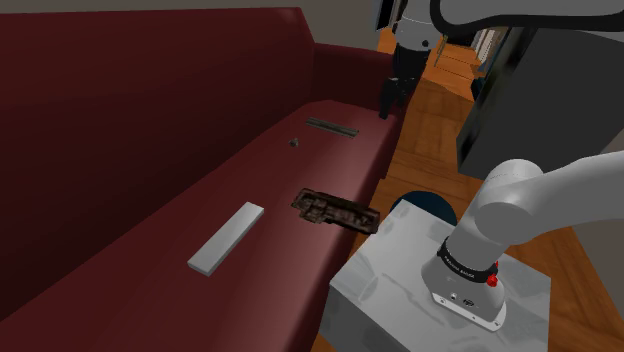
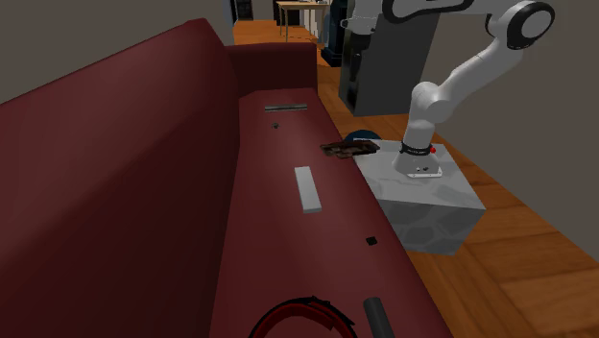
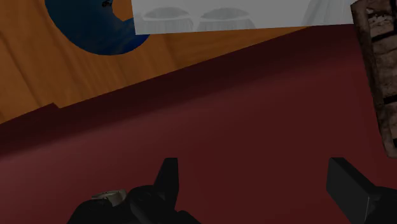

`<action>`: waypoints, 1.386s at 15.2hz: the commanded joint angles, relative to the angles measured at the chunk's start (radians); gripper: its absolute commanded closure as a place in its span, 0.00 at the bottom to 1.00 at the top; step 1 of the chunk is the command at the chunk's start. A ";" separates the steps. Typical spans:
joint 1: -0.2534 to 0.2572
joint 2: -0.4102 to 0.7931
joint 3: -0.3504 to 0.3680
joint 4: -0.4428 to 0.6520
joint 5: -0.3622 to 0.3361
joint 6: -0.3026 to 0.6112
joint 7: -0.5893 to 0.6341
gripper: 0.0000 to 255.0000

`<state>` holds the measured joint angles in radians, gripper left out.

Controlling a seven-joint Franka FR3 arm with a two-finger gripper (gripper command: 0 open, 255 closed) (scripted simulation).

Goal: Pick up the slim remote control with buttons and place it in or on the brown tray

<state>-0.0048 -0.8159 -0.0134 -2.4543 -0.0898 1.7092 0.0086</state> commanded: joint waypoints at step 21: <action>-0.009 0.224 0.555 -0.031 0.348 0.240 0.907 0.00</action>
<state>-0.0026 -0.6295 0.5103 -2.5139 0.2521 1.9367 0.8631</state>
